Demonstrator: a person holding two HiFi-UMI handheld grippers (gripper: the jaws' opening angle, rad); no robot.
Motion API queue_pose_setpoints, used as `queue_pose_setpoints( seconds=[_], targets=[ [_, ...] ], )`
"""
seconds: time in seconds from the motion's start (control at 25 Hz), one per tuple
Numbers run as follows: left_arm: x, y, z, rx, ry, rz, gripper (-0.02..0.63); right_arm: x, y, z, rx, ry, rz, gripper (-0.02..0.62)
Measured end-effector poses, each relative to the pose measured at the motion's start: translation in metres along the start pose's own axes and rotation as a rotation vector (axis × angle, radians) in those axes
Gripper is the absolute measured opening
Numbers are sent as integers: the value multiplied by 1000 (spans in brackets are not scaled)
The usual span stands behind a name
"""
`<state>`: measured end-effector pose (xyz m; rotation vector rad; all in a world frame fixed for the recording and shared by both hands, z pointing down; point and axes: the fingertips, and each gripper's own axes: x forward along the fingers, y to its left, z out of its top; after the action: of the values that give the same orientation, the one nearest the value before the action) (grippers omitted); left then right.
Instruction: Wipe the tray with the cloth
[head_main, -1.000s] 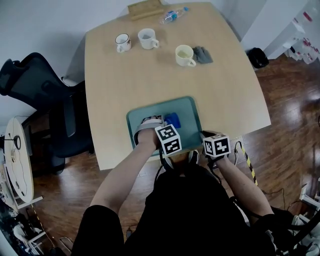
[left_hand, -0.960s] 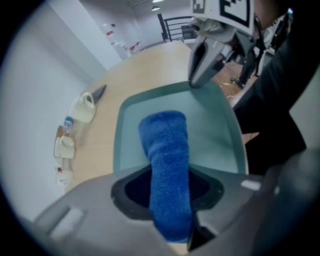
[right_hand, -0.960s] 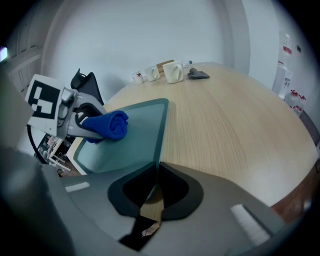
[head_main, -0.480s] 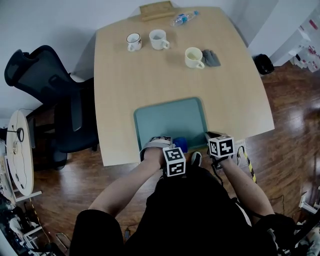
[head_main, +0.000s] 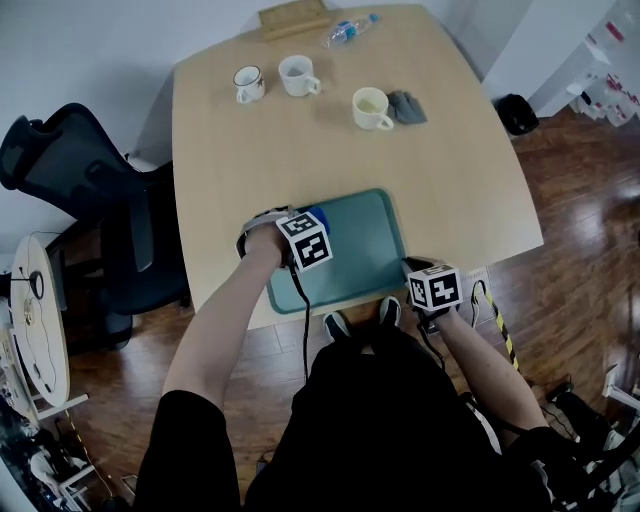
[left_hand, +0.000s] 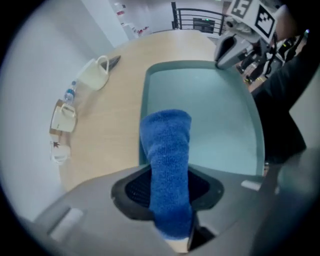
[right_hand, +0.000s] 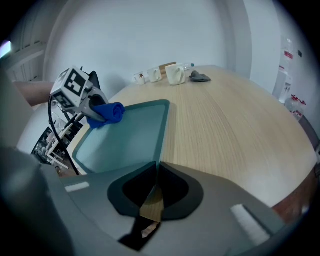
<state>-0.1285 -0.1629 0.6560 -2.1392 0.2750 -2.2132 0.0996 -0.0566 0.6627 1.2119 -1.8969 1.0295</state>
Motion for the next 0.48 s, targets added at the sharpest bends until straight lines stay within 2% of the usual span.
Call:
queue_pose_setpoints(
  seconds=[0.16,0.48],
  targets=[
    [1,33,-10,-25,17,51,152,-2,0,1,-3,-2,-3,26],
    [-3,-2,1,-9,-19,103,144,-6,-5,-4,4,-9,1,25]
  ],
)
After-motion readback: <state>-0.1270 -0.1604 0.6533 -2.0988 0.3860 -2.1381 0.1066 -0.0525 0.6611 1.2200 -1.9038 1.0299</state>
